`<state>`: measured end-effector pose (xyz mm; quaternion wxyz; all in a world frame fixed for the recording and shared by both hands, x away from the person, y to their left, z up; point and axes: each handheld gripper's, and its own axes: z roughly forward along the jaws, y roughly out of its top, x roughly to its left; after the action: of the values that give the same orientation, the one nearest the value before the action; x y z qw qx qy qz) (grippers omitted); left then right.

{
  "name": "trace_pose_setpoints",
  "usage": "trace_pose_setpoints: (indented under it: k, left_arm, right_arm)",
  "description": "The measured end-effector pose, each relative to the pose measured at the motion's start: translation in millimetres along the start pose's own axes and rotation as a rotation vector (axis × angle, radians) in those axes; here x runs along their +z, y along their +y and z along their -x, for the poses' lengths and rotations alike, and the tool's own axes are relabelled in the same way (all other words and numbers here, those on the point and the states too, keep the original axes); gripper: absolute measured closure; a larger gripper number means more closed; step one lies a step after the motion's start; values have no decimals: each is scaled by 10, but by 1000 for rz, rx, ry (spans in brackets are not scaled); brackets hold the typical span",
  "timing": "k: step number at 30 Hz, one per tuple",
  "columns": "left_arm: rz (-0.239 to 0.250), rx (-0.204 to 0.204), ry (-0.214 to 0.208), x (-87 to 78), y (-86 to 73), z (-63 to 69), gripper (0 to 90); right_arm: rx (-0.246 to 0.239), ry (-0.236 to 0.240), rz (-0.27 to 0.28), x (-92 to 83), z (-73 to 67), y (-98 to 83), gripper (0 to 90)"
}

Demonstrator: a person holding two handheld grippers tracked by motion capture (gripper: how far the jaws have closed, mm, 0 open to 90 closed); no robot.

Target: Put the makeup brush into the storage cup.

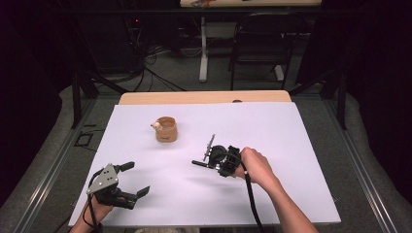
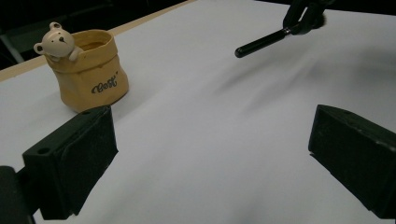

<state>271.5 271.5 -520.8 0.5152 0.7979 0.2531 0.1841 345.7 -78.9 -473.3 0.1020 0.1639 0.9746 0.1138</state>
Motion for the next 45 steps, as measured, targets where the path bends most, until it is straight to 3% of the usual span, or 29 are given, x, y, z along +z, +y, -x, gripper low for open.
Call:
trace_pose_setpoints:
  k: [4,9,10,15,27,34,37,45]
  left_arm:
    - [-31,-4,5,20,17,-15,13]
    - [-92,24,7,65,93,-7,1]
    - [-132,41,-3,96,156,4,0]
    - [-231,83,-31,170,299,2,0]
    - [-418,197,-81,362,618,22,0]
    - [-501,262,-108,490,734,74,0]
    - [-558,297,-124,565,817,98,0]
    - [-616,344,-147,687,995,115,0]
  right_arm:
    - [-19,2,-9,25,-26,-3,773]
    - [-50,2,5,4,-53,-5,773]
    - [-56,3,9,-2,-61,-2,773]
    - [-74,8,23,-24,-84,1,773]
    - [-101,14,35,-42,-104,14,773]
    - [-120,20,37,-34,-138,24,773]
    - [-133,22,36,-32,-146,27,773]
    - [-153,24,37,-18,-174,38,773]
